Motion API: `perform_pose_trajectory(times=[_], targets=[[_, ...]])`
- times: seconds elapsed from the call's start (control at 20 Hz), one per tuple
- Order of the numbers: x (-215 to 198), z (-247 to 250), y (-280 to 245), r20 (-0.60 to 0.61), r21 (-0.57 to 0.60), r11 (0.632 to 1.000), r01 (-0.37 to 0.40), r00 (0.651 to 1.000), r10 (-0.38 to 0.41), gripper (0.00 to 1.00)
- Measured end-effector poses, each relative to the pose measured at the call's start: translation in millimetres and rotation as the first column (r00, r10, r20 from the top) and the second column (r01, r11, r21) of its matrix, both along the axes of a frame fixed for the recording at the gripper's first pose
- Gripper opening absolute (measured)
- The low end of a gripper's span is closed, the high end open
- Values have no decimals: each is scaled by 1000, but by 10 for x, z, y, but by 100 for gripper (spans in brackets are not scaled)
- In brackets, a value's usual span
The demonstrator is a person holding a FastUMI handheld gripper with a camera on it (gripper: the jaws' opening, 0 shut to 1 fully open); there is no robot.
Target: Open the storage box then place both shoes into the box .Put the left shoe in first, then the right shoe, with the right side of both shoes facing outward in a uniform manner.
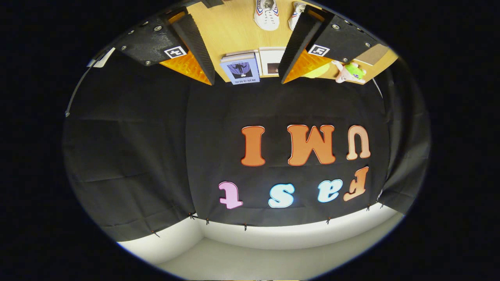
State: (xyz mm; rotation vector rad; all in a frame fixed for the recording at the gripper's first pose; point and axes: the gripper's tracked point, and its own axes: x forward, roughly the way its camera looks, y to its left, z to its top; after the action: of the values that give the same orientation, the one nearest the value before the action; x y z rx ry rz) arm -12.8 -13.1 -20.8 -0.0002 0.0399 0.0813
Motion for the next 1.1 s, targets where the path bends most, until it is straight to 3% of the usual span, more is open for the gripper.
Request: perform_pose_trajectory(times=[0.2,0.4,0.55,0.75,0.95,1.1], targets=[[-62,-421,419,-100,72,992,-101,989,108,97],[-102,-983,916,-241,240,950,-199,936,257,97],[-178,-1327,1295,-320,418,873,-252,858,401,98],[-259,-1691,1682,-358,640,727,-248,741,568,98],[-355,-2063,1964,-392,748,628,-216,620,680,98],[-459,-2167,2180,-363,828,524,-200,520,773,98]])
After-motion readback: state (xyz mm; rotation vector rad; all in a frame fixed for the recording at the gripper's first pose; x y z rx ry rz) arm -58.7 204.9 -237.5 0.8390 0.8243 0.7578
